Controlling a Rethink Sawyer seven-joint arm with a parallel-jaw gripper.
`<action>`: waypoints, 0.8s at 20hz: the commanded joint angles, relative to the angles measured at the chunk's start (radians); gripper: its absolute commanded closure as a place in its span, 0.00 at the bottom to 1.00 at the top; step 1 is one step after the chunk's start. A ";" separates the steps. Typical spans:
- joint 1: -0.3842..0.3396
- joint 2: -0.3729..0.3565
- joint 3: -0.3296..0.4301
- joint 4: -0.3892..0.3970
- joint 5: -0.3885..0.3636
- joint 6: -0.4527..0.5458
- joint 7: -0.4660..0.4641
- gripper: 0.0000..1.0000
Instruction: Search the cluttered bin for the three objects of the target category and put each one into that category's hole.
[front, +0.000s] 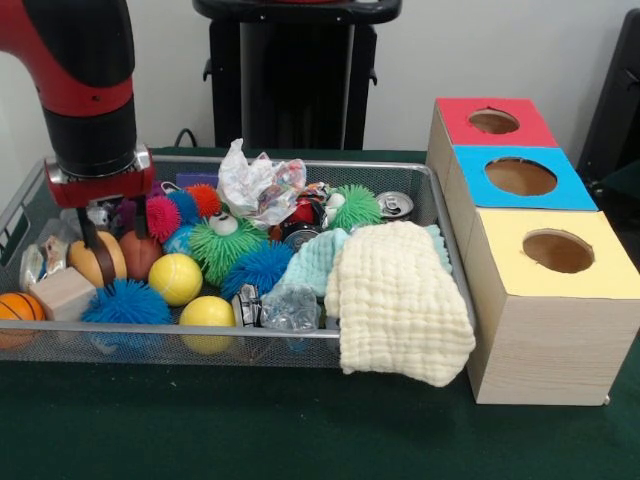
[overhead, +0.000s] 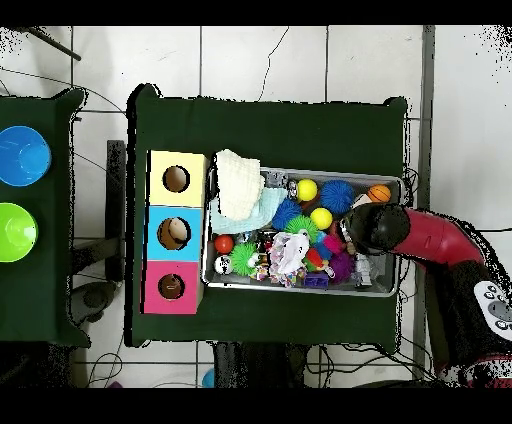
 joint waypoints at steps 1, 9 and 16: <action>-0.031 0.112 0.109 -0.064 -0.080 -0.051 -0.135 0.00; -0.084 0.166 0.152 -0.053 -0.128 -0.127 -0.163 0.00; -0.105 0.204 0.160 -0.063 -0.172 -0.155 -0.158 0.00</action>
